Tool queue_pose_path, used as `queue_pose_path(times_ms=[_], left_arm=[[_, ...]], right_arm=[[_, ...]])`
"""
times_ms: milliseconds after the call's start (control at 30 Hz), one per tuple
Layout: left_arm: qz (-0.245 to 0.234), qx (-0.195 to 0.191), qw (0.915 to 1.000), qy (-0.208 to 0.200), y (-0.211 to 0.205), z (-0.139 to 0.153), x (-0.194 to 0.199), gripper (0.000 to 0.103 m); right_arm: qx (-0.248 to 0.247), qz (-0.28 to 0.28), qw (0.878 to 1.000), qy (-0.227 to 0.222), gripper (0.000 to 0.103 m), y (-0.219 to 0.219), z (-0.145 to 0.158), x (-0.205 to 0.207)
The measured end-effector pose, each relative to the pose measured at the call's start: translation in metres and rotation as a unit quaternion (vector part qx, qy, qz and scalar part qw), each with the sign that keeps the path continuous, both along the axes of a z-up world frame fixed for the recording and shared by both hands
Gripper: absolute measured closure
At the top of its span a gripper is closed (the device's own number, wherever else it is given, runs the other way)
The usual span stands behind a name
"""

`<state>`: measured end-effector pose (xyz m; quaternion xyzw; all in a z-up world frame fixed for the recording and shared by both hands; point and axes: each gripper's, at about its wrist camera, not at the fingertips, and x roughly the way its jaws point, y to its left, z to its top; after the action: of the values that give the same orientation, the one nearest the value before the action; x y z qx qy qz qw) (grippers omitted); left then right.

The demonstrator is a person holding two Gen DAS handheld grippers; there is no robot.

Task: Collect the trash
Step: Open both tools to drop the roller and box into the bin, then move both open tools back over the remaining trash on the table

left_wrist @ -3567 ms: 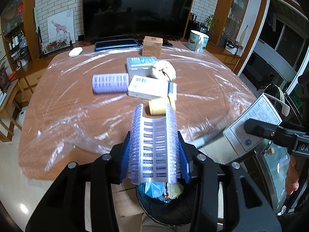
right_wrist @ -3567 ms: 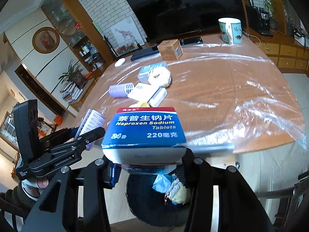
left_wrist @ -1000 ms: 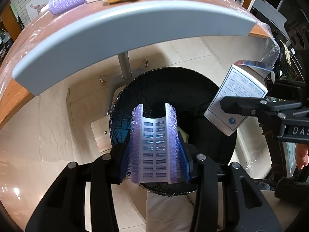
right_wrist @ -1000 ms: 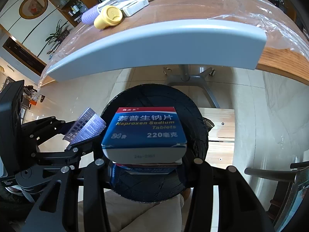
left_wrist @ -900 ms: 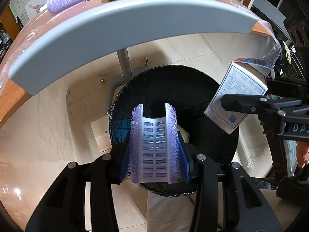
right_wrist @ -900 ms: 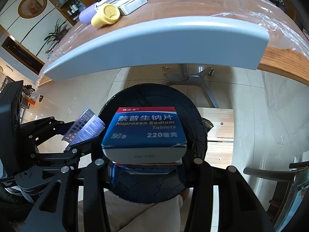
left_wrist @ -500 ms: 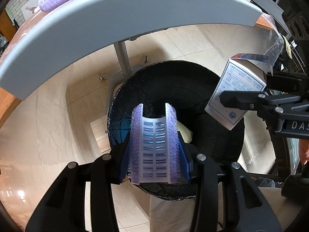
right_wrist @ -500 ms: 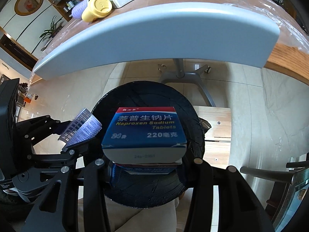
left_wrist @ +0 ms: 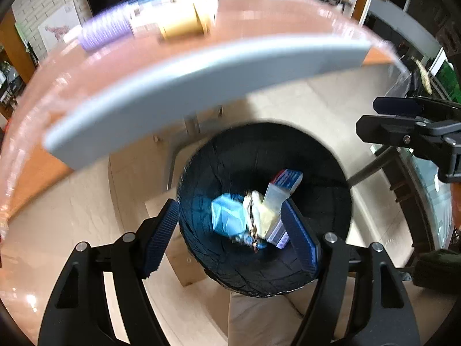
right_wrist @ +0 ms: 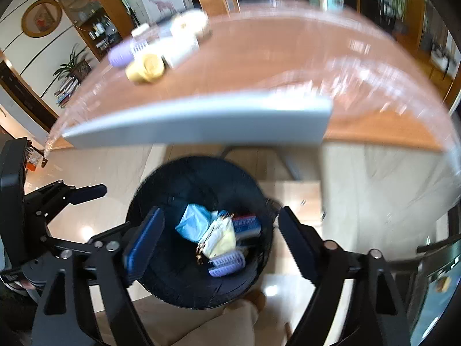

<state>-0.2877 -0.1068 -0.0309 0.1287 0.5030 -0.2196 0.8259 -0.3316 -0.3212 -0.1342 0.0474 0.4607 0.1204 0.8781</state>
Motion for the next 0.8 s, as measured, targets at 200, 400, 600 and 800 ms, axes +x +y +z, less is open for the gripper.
queue_pose_path(times_ms=[200, 400, 600, 800], left_arm=[[0.027, -0.043, 0.9916, -0.119, 0.019, 0.070, 0.006, 0.002], [0.086, -0.042, 0.9831, -0.156, 0.040, 0.099, 0.050, 0.002], [0.117, -0.043, 0.9802, -0.154, 0.064, 0.102, 0.089, 0.002], [0.107, -0.035, 0.9841, -0.137, 0.073, 0.095, 0.119, 0.002]], right_arm=[[-0.006, -0.005, 0.989, -0.147, 0.004, 0.004, 0.077, -0.002], [0.048, -0.008, 0.987, -0.155, 0.004, 0.009, 0.109, 0.052], [0.004, -0.026, 0.990, -0.142, 0.004, 0.033, 0.110, 0.095], [0.004, -0.031, 0.993, -0.114, 0.004, 0.047, 0.093, 0.130]])
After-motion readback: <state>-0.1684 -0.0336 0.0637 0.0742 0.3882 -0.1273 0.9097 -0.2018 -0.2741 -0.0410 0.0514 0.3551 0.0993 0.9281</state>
